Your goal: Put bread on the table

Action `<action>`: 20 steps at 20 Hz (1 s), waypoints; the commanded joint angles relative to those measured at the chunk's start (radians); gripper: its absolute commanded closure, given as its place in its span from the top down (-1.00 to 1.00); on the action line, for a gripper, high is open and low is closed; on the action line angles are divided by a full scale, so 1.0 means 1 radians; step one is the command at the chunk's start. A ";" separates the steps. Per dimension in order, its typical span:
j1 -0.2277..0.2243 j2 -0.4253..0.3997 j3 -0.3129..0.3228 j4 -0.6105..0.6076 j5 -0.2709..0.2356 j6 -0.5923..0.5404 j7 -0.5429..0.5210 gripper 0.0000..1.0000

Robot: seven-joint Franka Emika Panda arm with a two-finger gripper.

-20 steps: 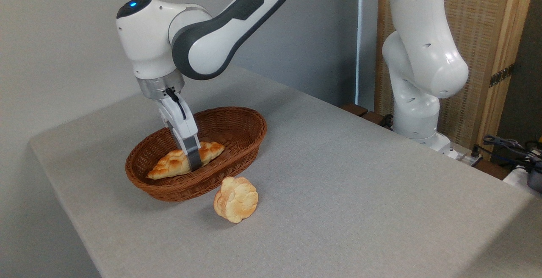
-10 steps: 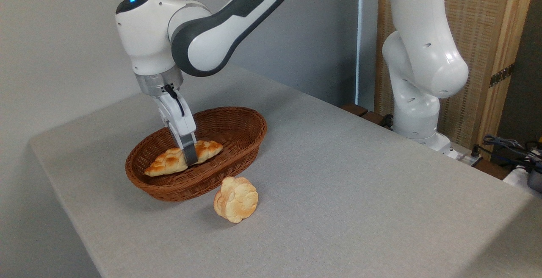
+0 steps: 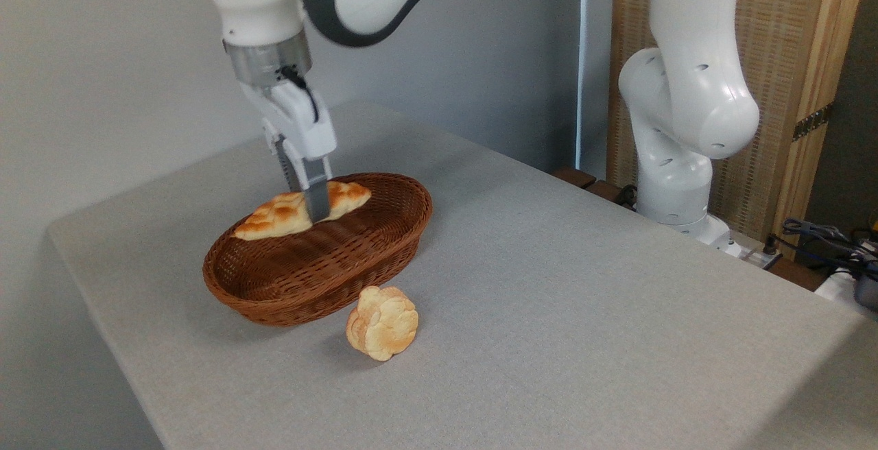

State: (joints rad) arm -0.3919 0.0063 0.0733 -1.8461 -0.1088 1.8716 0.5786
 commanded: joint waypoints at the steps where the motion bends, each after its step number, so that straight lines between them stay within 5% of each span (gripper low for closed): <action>1: -0.002 -0.077 0.089 -0.013 0.003 -0.072 0.004 -0.22; 11: -0.002 -0.111 0.368 -0.064 0.009 -0.147 0.162 -0.04; 12: -0.002 -0.111 0.388 -0.073 0.009 -0.147 0.171 0.21; 13: -0.002 -0.106 0.405 -0.082 0.011 -0.144 0.172 0.77; 14: -0.002 -0.100 0.413 -0.088 0.011 -0.140 0.173 0.99; 20: -0.002 -0.060 0.413 -0.097 0.064 -0.137 0.182 1.00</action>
State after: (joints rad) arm -0.3847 -0.0617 0.4802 -1.9421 -0.0642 1.7326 0.7453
